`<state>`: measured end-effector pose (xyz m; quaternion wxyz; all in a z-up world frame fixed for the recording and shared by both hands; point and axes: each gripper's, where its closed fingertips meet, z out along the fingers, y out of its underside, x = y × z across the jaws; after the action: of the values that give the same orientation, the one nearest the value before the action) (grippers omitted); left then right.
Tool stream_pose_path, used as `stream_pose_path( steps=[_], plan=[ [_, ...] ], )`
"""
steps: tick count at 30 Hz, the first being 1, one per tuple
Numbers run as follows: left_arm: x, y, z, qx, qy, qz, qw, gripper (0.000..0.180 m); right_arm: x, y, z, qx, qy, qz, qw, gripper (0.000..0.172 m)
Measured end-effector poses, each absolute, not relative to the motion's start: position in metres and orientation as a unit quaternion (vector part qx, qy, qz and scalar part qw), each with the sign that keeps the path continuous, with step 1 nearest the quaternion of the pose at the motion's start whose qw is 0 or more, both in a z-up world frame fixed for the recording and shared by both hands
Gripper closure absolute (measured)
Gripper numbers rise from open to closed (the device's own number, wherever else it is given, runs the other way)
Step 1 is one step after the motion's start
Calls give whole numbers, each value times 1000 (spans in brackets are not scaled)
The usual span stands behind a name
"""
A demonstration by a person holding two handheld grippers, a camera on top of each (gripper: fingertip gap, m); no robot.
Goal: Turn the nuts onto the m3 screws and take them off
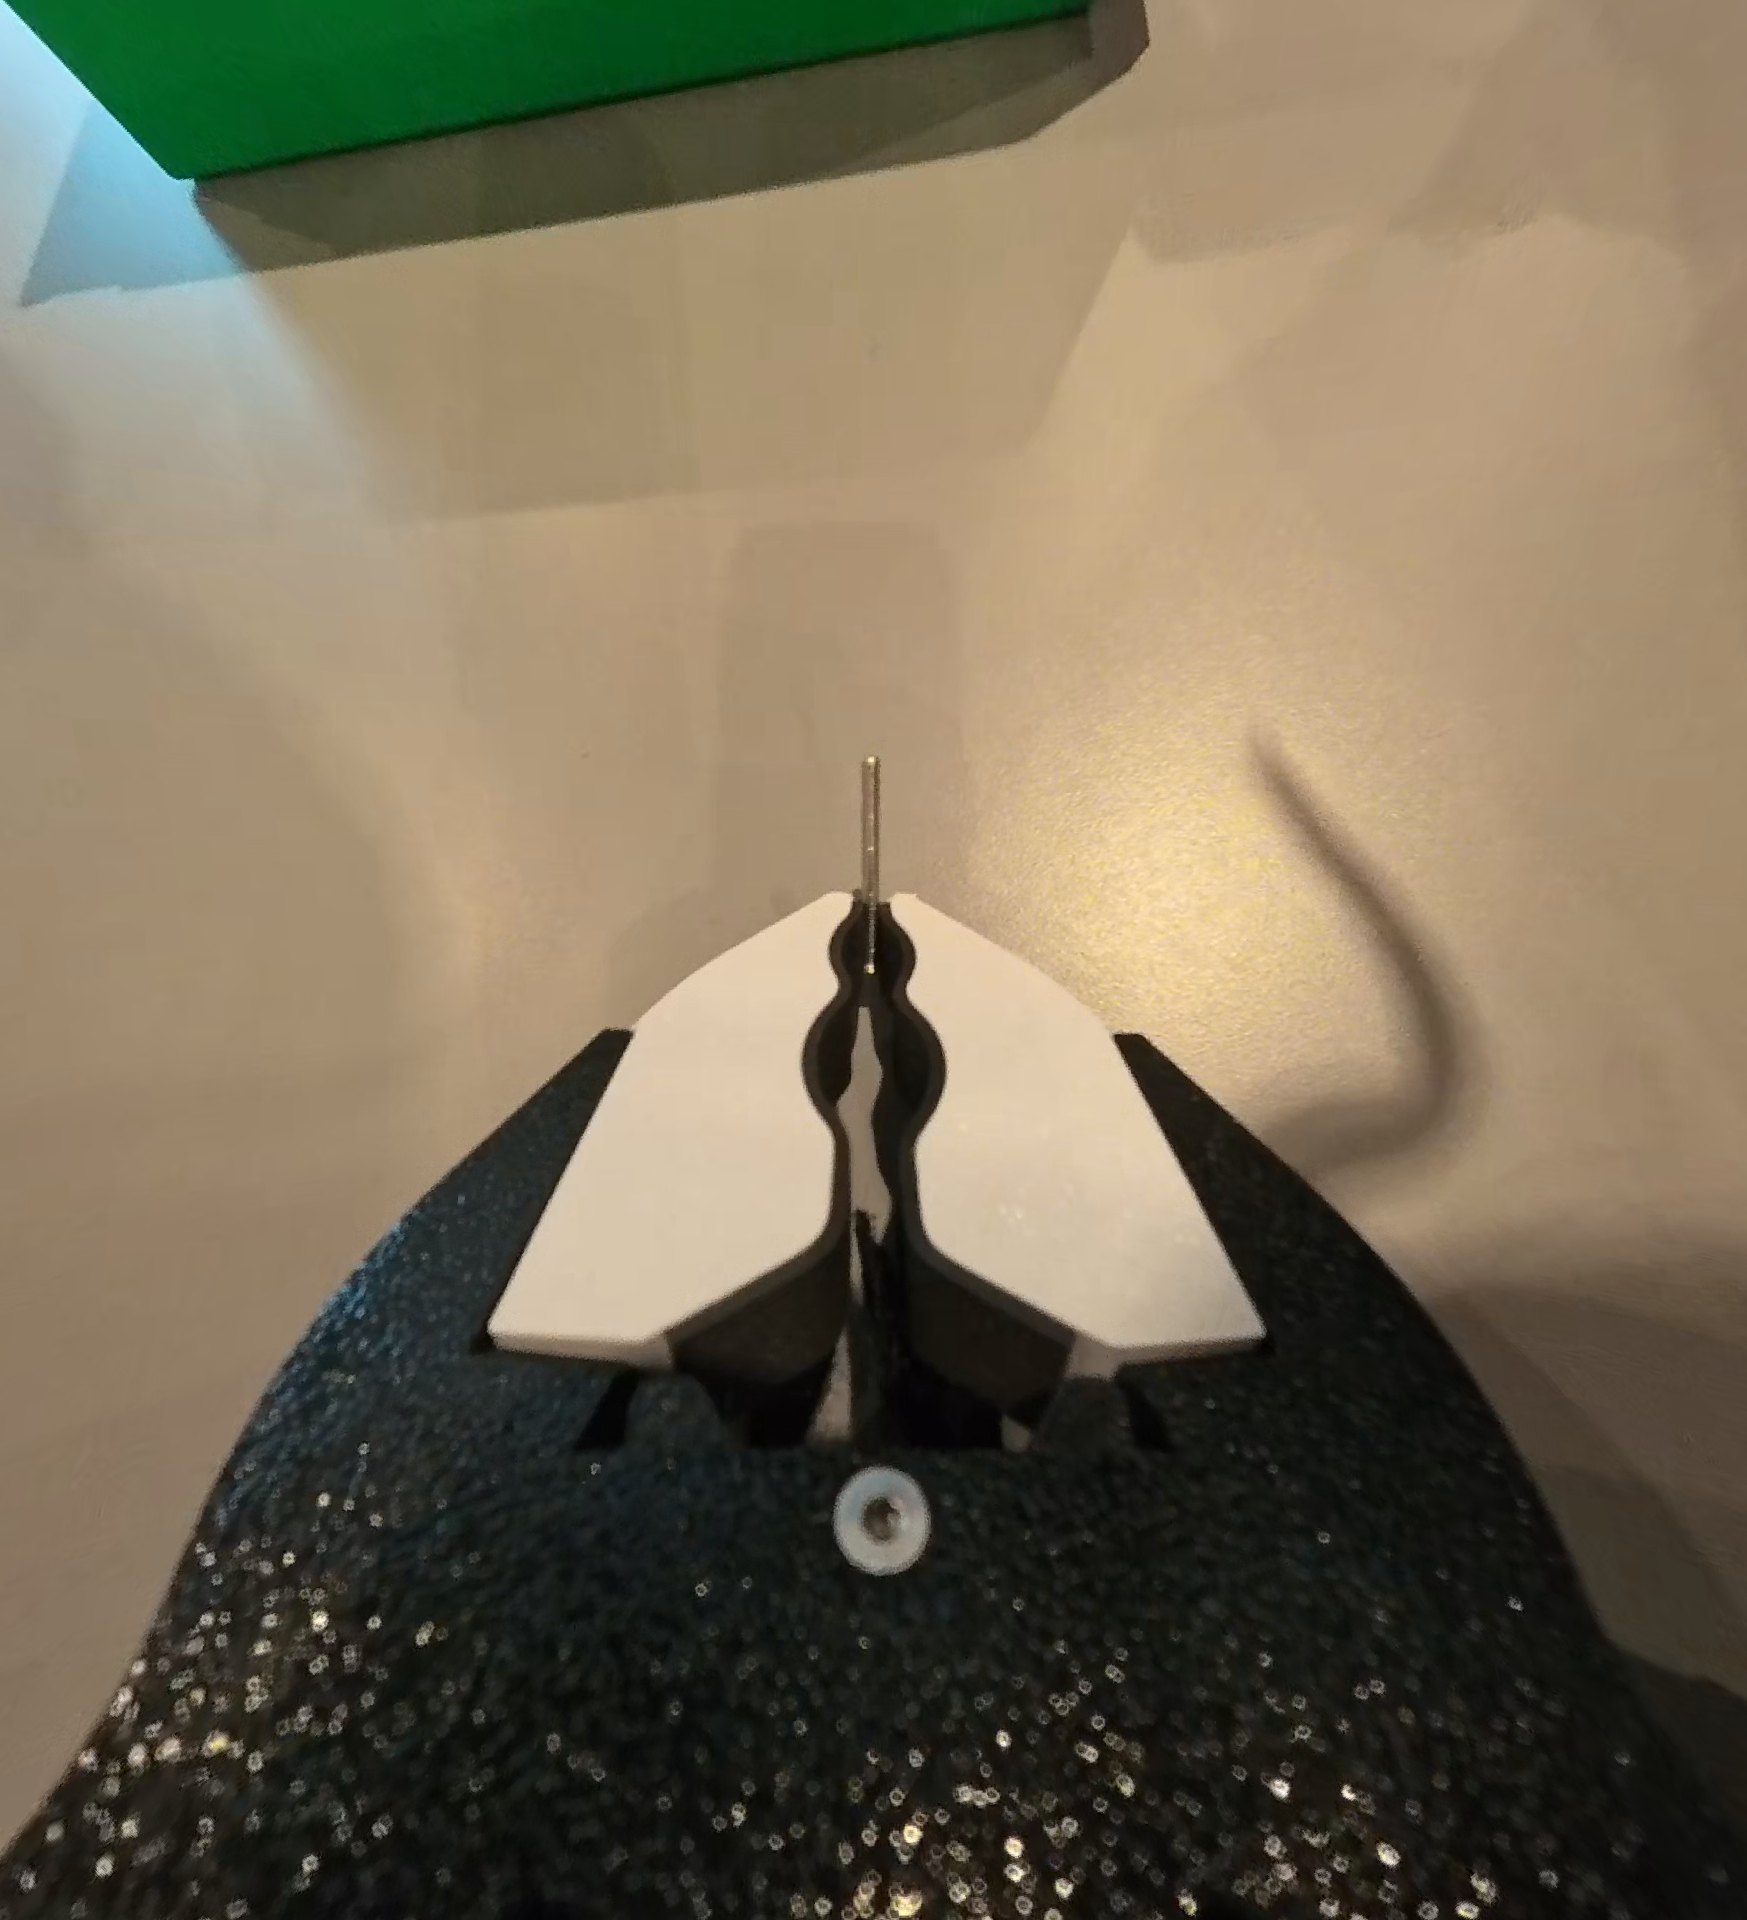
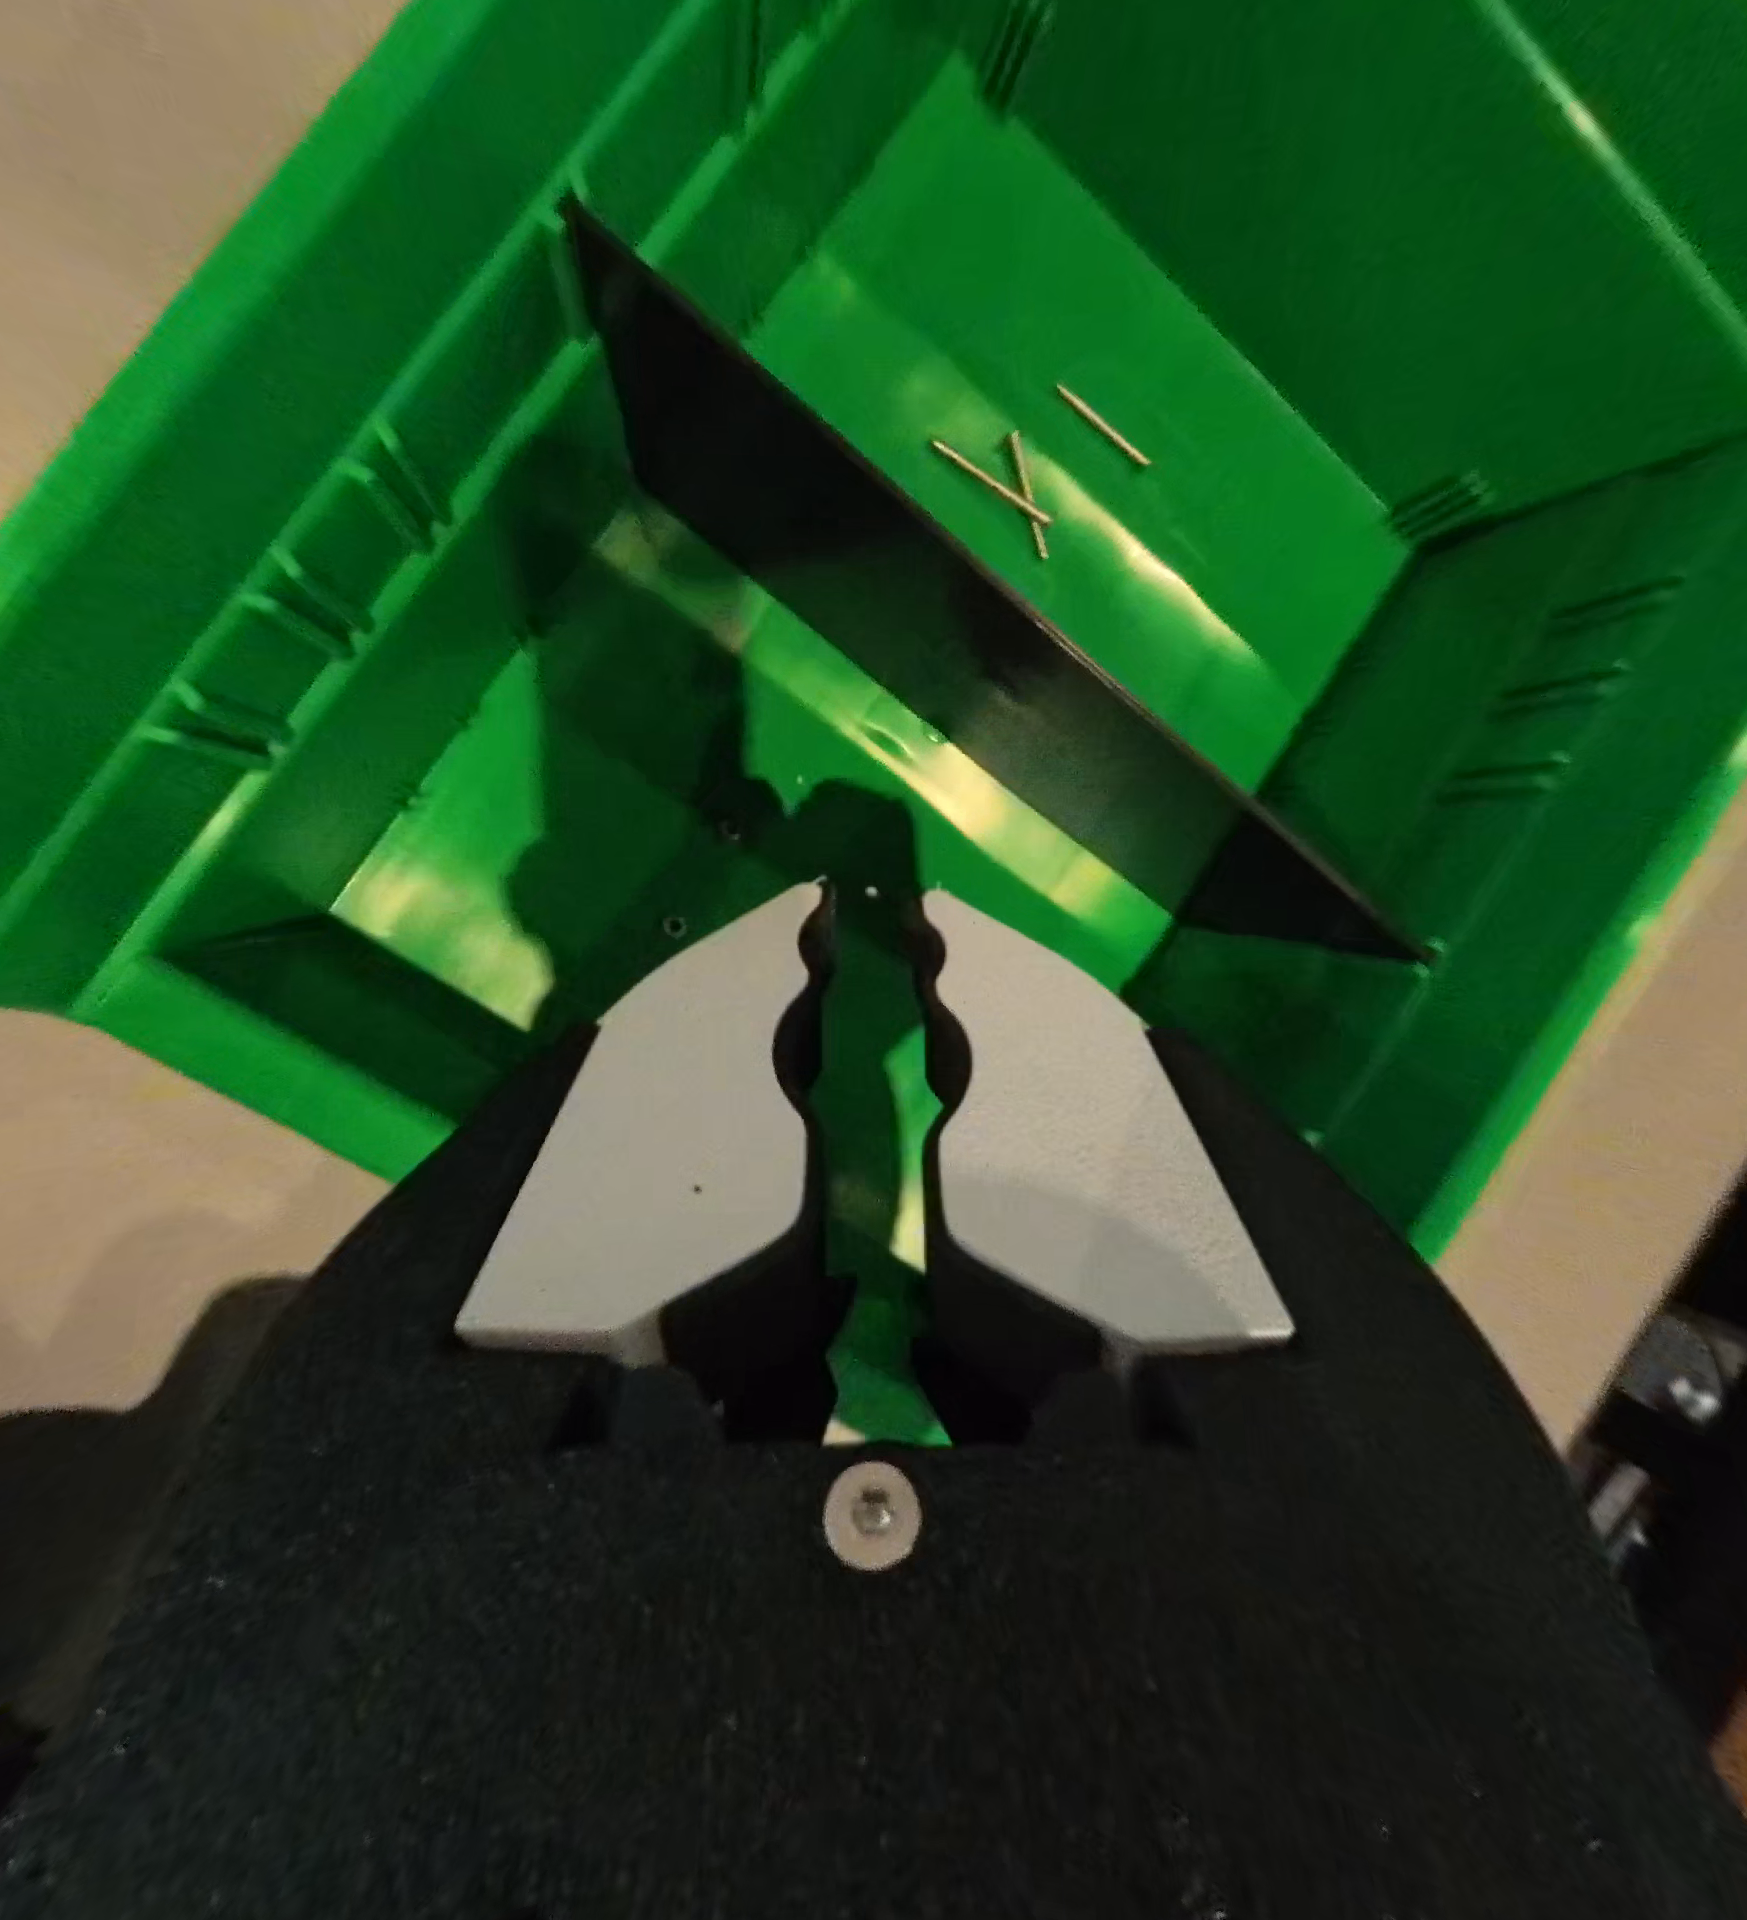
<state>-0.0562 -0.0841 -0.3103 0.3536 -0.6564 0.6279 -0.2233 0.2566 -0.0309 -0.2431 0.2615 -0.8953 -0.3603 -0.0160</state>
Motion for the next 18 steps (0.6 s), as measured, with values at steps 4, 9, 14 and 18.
stream_pose_path(
  steps=[4,9,14,18],
  plan=[
    [-56,-84,-310,-656,628,-224,354,179,222,-43,-209,-874,-372,26,311,157],
    [-56,-84,-310,-655,629,-224,353,179,81,-82,-160,-760,-480,166,405,158],
    [-55,-86,-310,-651,633,-224,354,179,-18,-99,-219,-699,-566,243,362,158],
    [-55,-86,-310,-650,633,-224,354,179,-48,-96,-264,-693,-581,262,336,157]
  ],
)
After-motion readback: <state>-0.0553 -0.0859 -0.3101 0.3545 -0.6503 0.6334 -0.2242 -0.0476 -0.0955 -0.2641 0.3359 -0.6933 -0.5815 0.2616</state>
